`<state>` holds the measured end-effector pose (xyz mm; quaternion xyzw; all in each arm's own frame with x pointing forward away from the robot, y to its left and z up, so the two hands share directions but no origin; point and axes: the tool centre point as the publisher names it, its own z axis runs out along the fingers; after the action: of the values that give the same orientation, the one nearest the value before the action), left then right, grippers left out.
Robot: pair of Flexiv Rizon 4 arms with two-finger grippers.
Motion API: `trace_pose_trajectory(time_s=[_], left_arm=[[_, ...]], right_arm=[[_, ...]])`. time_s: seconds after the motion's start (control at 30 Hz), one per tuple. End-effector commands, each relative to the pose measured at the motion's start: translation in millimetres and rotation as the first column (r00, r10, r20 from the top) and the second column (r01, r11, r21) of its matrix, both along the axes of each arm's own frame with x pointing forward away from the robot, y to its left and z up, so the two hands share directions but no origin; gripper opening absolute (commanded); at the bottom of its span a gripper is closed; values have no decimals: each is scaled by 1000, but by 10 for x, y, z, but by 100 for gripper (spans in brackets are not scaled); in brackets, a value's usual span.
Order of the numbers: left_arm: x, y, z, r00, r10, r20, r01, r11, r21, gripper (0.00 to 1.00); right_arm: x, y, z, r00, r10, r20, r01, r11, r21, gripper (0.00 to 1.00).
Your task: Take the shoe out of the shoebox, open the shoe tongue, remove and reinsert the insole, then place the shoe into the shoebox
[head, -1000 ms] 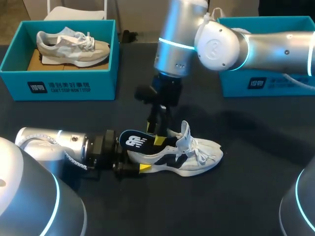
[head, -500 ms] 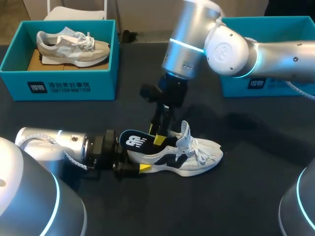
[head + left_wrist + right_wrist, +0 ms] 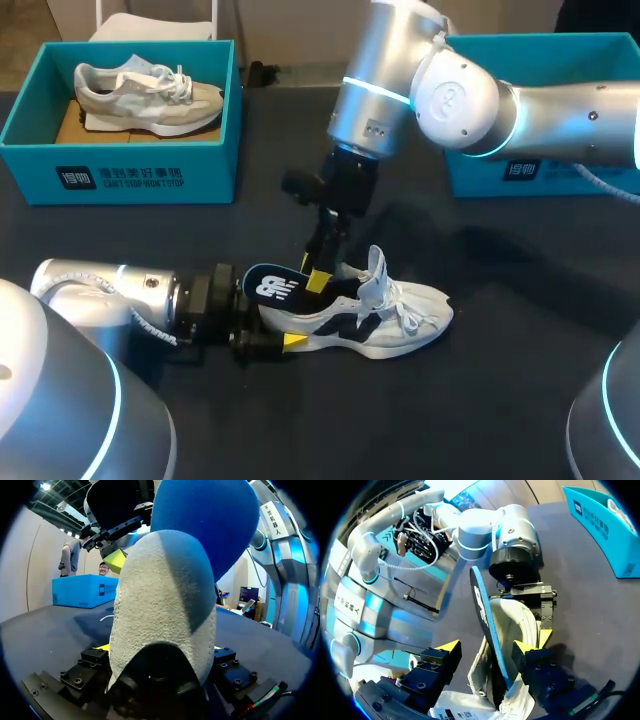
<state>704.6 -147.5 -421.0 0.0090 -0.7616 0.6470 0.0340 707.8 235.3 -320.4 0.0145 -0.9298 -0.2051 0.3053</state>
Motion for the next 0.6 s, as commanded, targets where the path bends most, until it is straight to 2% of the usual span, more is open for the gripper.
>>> trace_pose_trajectory(time_s=[0.03,0.23,0.3,0.33,0.6], left_arm=[[-5,-9,-1,1000,3,0,-3,1000,0,0],[-5,-9,-1,1000,3,0,-3,1000,0,0],[-5,-9,-1,1000,3,0,-3,1000,0,0],[-5,-9,-1,1000,3,0,-3,1000,0,0],[-5,-9,-1,1000,3,0,-3,1000,0,0]], right_arm=[[-43,0,-58,1000,-10,-2,10,1000,9,67],[-98,16,-90,1000,-24,-14,24,999,22,62],[-110,18,-108,999,-28,-19,28,999,26,57],[-116,26,-121,999,-29,-23,30,999,29,50],[-121,65,-149,999,-32,-34,33,999,33,49]])
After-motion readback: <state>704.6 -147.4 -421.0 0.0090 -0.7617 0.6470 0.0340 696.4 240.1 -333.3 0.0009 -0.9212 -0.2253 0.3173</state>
